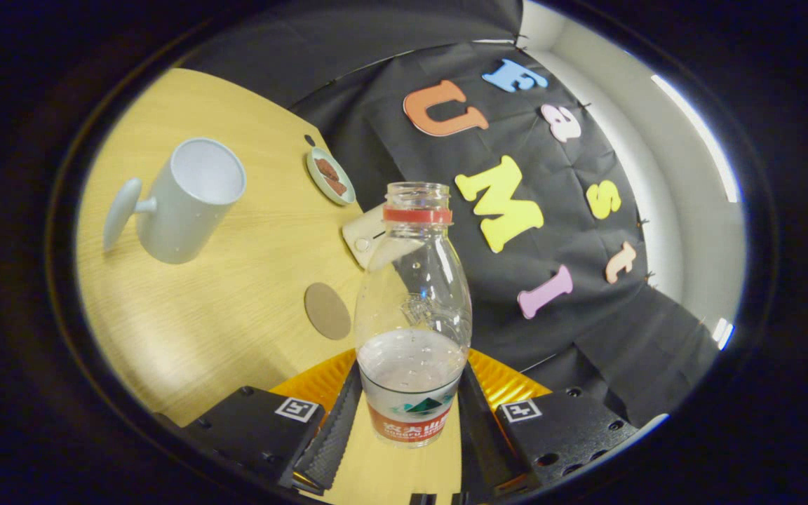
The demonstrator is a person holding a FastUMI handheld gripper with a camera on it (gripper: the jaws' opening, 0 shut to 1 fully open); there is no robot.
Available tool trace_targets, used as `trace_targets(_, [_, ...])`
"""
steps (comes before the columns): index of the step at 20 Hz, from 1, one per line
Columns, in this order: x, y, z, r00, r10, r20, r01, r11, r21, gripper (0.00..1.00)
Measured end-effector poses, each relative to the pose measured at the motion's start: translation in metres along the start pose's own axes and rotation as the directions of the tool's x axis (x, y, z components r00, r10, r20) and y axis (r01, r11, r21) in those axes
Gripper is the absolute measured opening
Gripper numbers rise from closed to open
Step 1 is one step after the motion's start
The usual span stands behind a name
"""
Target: Take the bottle from table, then pour the juice into the cup, finally place the bottle on the coaster
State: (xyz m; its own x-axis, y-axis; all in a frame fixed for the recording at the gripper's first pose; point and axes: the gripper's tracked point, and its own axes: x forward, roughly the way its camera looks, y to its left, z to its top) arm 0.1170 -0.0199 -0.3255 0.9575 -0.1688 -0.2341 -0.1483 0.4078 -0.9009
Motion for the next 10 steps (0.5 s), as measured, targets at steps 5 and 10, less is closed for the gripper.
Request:
trace_targets(5, [0.009,0.005,0.018,0.999,-0.018,0.029,0.021,0.991,-0.133,0.79])
trace_targets(10, [0.008,0.011,0.030,1.000,-0.017,0.021,0.021,0.977,-0.213,0.80])
